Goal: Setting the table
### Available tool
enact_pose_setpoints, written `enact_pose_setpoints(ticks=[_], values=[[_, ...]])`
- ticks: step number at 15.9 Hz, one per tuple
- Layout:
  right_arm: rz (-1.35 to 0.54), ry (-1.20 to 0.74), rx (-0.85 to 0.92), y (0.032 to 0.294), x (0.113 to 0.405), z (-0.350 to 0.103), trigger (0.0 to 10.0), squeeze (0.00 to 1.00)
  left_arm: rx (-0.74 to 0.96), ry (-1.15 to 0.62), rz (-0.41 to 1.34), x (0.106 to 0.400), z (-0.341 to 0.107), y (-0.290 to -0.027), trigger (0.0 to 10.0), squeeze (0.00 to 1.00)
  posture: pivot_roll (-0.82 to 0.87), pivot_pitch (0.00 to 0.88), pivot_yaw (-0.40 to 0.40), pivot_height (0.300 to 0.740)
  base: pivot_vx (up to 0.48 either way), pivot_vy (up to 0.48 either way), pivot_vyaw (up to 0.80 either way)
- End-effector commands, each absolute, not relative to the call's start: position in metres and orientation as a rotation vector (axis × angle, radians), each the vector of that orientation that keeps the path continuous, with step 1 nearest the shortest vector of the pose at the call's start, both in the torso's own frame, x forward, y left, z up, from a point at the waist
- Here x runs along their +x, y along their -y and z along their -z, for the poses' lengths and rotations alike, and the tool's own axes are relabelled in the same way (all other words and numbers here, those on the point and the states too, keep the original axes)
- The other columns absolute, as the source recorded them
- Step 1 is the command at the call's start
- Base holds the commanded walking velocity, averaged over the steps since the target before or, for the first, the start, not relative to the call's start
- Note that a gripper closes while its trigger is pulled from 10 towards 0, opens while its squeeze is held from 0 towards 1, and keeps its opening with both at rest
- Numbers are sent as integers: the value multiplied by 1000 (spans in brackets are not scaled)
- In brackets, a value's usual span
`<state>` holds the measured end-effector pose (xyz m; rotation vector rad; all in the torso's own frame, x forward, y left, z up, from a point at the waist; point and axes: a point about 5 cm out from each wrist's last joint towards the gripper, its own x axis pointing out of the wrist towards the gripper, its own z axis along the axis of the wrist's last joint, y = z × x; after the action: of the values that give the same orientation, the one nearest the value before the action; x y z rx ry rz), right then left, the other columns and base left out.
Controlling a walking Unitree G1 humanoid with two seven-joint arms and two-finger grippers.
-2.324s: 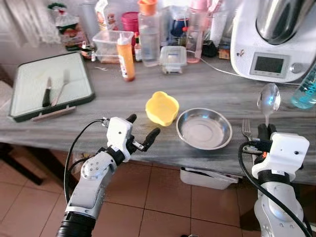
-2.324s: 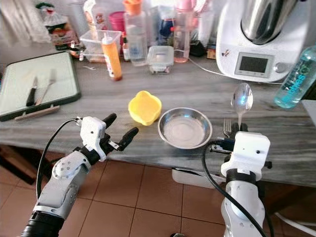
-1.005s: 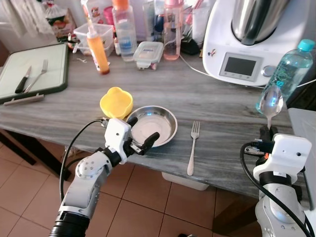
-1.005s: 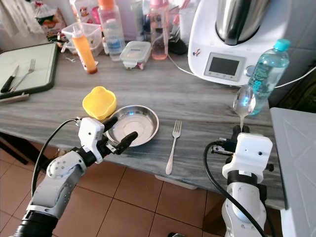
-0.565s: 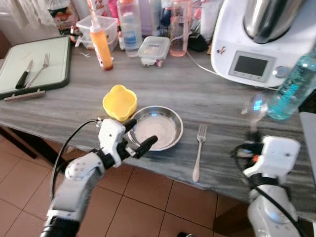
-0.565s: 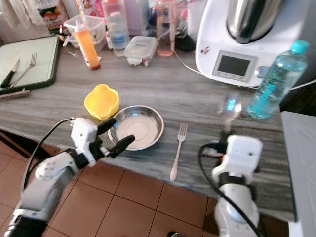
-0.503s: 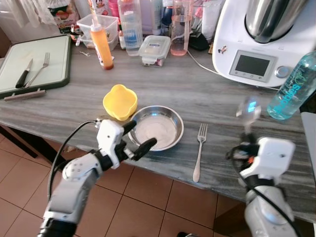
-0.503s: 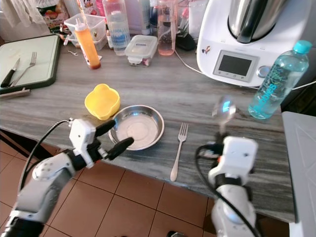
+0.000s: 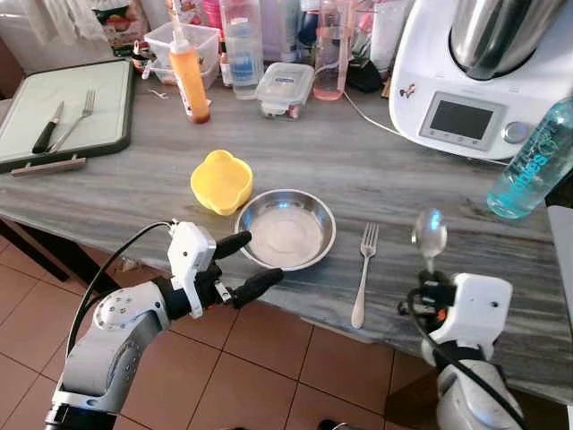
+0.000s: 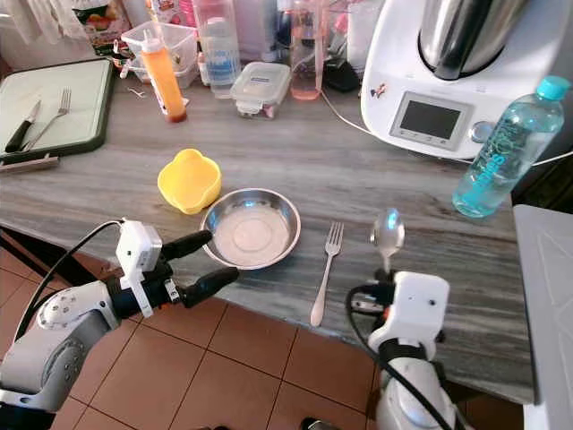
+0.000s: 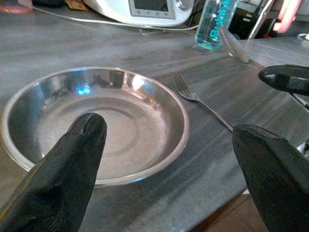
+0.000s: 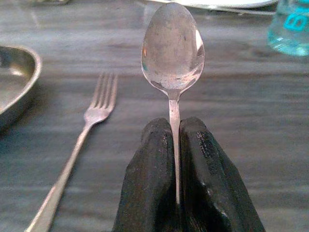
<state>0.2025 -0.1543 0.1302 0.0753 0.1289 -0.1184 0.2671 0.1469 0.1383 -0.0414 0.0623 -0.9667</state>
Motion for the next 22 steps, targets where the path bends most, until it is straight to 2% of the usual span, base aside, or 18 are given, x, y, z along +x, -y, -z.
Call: enact_pose_setpoints(ticks=[1, 6, 17, 22], values=[[127, -155, 158, 147, 201, -127, 10000, 0, -36, -72, 985, 266, -141, -146, 10000, 0, 23, 167, 22, 740, 0, 0, 0], [133, -198, 205, 146, 207, -119, 10000, 0, -41, -146, 1062, 256, -140, -144, 10000, 0, 42, 176, 27, 740, 0, 0, 0], [132, -215, 308, 141, 228, -112, 10000, 0, -22, -141, 1056, 252, -156, -135, 10000, 0, 60, 177, 31, 740, 0, 0, 0], [144, -244, 347, 136, 225, -107, 10000, 0, -19, -147, 1063, 251, -158, -132, 10000, 0, 57, 178, 32, 740, 0, 0, 0]])
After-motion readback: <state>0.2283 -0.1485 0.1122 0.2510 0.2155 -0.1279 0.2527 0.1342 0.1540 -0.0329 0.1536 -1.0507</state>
